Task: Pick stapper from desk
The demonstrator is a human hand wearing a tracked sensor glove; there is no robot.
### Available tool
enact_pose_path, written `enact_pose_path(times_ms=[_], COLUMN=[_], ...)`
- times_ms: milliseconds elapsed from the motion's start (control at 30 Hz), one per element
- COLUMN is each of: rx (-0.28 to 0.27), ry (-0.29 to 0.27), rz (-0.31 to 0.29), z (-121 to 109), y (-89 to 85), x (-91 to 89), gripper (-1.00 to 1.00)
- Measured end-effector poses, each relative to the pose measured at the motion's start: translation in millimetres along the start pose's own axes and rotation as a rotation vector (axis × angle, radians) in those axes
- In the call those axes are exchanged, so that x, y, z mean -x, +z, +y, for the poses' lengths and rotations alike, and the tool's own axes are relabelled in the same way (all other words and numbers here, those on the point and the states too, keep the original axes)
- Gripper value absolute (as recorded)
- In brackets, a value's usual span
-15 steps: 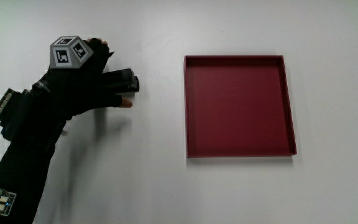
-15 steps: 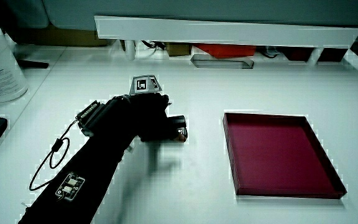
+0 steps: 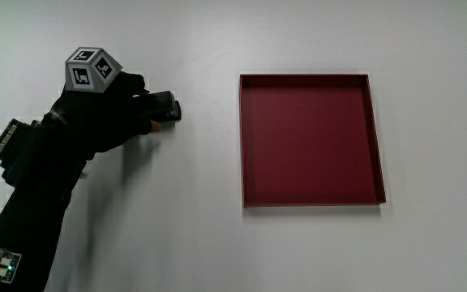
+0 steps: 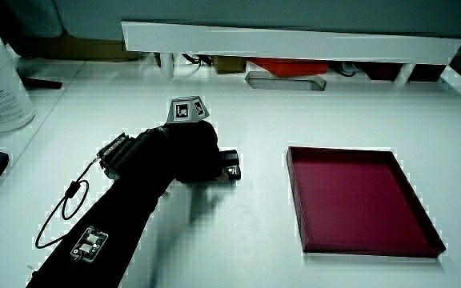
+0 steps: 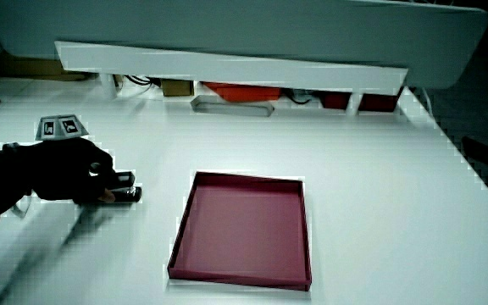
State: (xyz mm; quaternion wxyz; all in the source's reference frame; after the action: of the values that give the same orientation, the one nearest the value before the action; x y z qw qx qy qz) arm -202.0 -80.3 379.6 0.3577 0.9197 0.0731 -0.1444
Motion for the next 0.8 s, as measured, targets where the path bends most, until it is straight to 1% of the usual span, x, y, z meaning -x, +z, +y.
enact_pose_path(times_ms=[67, 200, 233, 267, 333, 367, 400, 433, 467, 533, 567, 633, 700, 733, 800], rx=[0.017, 0.038, 0.043, 0.052, 0.082, 0.081, 0.094, 0.099, 0.107, 0.121, 0.127, 0.144, 0.149, 0.138, 0.147], ry=[0.004, -0.019, -0.016, -0.006, 0.026, 0.017, 0.032, 0.026, 0.042, 0.047, 0.061, 0.069, 0.071, 0.068, 0.070], rz=[-0.003, 0.008, 0.014, 0.006, 0.015, 0.020, 0.014, 0.015, 0.017, 0.010, 0.010, 0.018, 0.030, 0.028, 0.035], z=[12, 32, 37, 41, 48, 54, 58, 62, 66, 71, 74, 78, 80, 81, 80], y=[0.0, -2.7, -4.6, -6.4, -10.0, -12.9, -14.4, -16.0, -17.9, -21.2, -22.9, -27.2, -30.4, -32.0, -32.0], x=[1.6, 3.4, 4.8, 5.6, 6.8, 9.5, 10.6, 11.5, 13.3, 16.0, 17.0, 18.5, 17.9, 18.6, 16.4], gripper=[0.00, 0.00, 0.00, 0.00, 0.00, 0.00, 0.00, 0.00, 0.00, 0.00, 0.00, 0.00, 0.00, 0.00, 0.00])
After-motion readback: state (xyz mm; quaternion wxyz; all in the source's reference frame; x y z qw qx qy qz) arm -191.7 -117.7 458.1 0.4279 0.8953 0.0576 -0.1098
